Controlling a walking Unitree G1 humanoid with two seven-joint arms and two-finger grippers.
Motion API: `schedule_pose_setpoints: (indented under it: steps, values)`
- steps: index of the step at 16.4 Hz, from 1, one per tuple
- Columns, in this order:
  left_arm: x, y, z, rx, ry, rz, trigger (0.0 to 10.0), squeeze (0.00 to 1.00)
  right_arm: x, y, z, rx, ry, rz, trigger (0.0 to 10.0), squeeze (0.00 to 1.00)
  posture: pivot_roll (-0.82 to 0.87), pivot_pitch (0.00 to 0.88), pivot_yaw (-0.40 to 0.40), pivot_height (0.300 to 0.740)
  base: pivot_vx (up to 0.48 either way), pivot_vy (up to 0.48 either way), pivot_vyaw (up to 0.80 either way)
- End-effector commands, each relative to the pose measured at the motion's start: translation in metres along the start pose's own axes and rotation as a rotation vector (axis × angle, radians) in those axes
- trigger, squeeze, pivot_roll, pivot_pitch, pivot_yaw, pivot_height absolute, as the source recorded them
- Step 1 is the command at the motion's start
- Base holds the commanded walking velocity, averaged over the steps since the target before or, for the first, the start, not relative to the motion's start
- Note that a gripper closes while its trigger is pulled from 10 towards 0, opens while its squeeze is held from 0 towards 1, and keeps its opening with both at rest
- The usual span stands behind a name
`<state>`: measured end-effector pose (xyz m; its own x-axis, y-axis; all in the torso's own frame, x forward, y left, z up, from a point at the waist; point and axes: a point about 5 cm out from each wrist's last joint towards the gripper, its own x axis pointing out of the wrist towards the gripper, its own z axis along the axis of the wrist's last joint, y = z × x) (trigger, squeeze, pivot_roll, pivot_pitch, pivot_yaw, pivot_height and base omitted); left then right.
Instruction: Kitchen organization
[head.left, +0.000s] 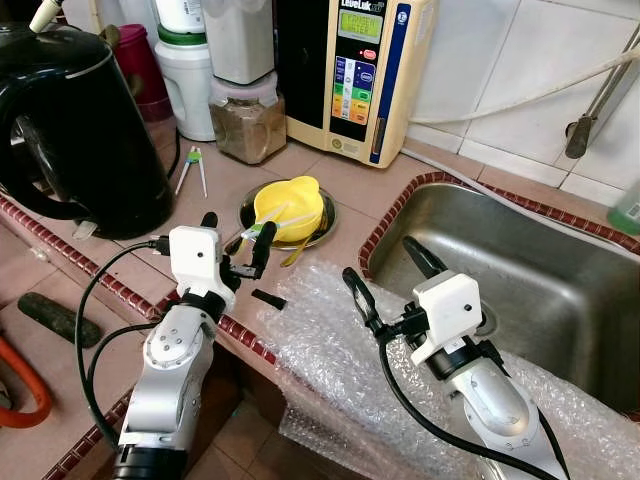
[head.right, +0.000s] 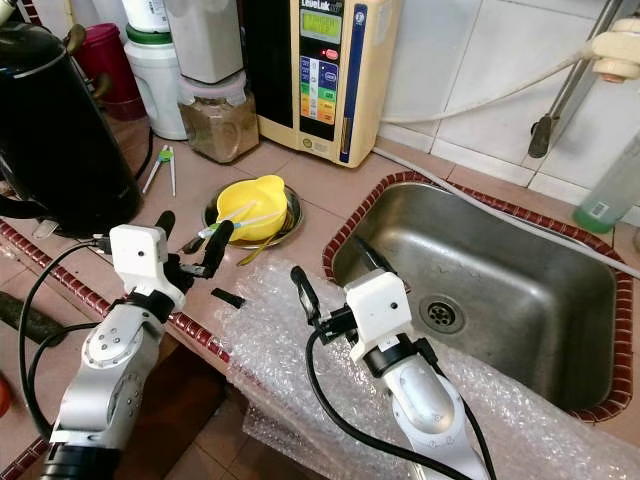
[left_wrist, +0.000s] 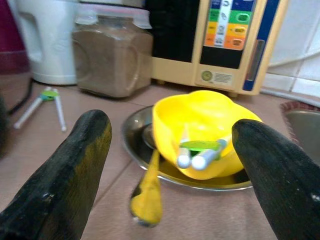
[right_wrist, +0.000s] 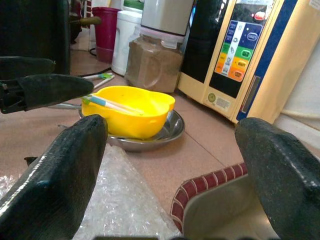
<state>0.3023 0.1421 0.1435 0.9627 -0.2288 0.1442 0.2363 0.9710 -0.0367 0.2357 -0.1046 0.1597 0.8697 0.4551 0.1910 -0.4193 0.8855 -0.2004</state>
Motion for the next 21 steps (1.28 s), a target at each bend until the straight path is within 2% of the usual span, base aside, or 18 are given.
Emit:
schedule_pose_setpoints:
  steps: [1,4,5,6,7,8,9,10,13,16,17,18,19,21]
  values:
    - [0.005,-0.004,-0.001,-0.021,-0.004,-0.025,10.0,0.0,-0.003,0.0,0.004,0.023,-0.001,0.006,10.0,0.0,0.04,0.1,-0.018,0.74,0.0,0.0,0.0]
    - [0.007,-0.006,-0.003,-0.025,-0.002,-0.033,10.0,0.0,-0.004,0.0,0.004,0.048,0.003,0.014,10.0,0.0,0.03,0.101,-0.013,0.74,0.0,0.0,0.0]
    - [0.01,-0.008,-0.005,-0.033,0.001,-0.043,8.9,0.0,-0.006,0.001,0.005,0.068,0.011,0.029,10.0,0.0,0.02,0.102,-0.006,0.74,0.0,0.0,0.0]
    - [0.013,-0.008,-0.007,-0.039,0.003,-0.052,5.0,0.0,-0.007,0.002,0.006,0.07,0.013,0.031,10.0,0.0,0.02,0.104,-0.002,0.74,0.0,0.0,0.0]
    - [0.017,-0.008,-0.007,-0.042,0.0,-0.055,7.3,0.0,-0.008,0.003,0.006,0.071,0.013,0.034,10.0,0.0,0.01,0.102,0.002,0.74,0.0,0.0,0.0]
    - [0.02,-0.008,-0.006,-0.048,-0.004,-0.061,8.1,0.0,-0.008,0.004,0.006,0.07,0.015,0.036,10.0,0.0,0.01,0.099,0.008,0.74,0.0,0.0,0.0]
    - [0.023,-0.008,-0.005,-0.043,-0.009,-0.065,8.0,0.0,-0.008,0.004,0.006,0.071,0.018,0.036,10.0,0.0,0.01,0.099,0.008,0.74,0.0,0.0,0.0]
    - [0.026,-0.008,-0.006,-0.039,-0.009,-0.073,10.0,0.0,-0.008,0.004,0.006,0.066,0.025,0.039,10.0,0.0,0.01,0.092,0.014,0.74,0.0,0.0,0.0]
    - [0.031,-0.007,-0.004,-0.021,-0.015,-0.071,10.0,0.0,-0.007,0.003,0.005,0.061,0.027,0.025,10.0,0.0,0.01,0.086,0.023,0.74,0.0,0.0,0.0]
    - [0.023,-0.001,0.007,0.0,-0.051,-0.043,10.0,0.0,-0.007,0.0,0.005,0.051,0.024,0.007,10.0,0.0,0.02,0.083,0.025,0.74,0.0,0.0,0.0]
    - [0.008,0.002,0.021,0.034,-0.1,-0.039,10.0,0.45,-0.007,-0.002,0.005,0.046,0.019,-0.006,10.0,0.0,0.03,0.086,0.023,0.74,0.0,0.0,0.0]
    - [0.005,0.002,0.024,0.036,-0.108,-0.039,10.0,0.45,-0.007,-0.003,0.005,0.046,0.017,-0.009,10.0,0.0,0.03,0.086,0.023,0.74,0.0,0.0,0.0]
    - [-0.002,0.004,0.029,0.035,-0.117,-0.042,10.0,1.0,-0.006,-0.004,0.005,0.047,0.015,-0.009,10.0,0.0,0.05,0.09,0.016,0.74,0.0,0.0,0.0]
    - [-0.011,0.005,0.036,0.051,-0.117,-0.087,10.0,1.0,-0.005,-0.004,0.005,0.042,0.019,-0.004,10.0,0.0,0.07,0.094,0.01,0.74,0.0,0.0,0.0]
